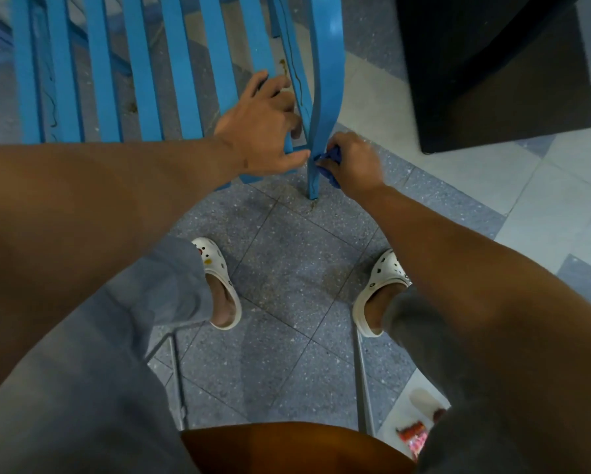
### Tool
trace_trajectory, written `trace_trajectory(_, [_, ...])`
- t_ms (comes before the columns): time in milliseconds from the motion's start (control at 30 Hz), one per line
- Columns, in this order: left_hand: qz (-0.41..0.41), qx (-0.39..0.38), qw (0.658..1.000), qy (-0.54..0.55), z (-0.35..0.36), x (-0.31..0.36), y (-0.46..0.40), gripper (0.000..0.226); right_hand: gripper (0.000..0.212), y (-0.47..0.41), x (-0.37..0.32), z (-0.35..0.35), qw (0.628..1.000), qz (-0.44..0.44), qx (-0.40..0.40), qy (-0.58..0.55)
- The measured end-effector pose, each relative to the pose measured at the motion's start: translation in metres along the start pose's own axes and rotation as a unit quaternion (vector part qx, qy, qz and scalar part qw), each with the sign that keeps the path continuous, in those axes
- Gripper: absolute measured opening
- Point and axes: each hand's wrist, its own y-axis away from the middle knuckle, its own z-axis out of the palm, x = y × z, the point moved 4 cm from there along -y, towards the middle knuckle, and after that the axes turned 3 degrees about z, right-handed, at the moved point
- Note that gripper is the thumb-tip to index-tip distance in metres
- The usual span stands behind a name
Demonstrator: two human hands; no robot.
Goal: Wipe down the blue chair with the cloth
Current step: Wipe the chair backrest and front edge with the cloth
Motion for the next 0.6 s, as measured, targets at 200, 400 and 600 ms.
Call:
trace_trajectory(200, [0.005,0.006,1.0,-0.021,-0.001,0.003,0.0,0.069,0.022,0.003,0.003,0.004,1.0,0.001,0.013,-0.025])
trace_trajectory(400, [-0.001,0.004,1.0,-0.019,-0.001,0.004,0.0,0.072,0.031,0.017,-0.008,-0.016,0.986,-0.084,0.091,-0.11])
trace_trajectory(600, [0.001,0.012,1.0,-0.025,0.001,0.004,0.0,0.069,0.033,-0.001,0.005,0.021,1.0,0.012,0.002,-0.001])
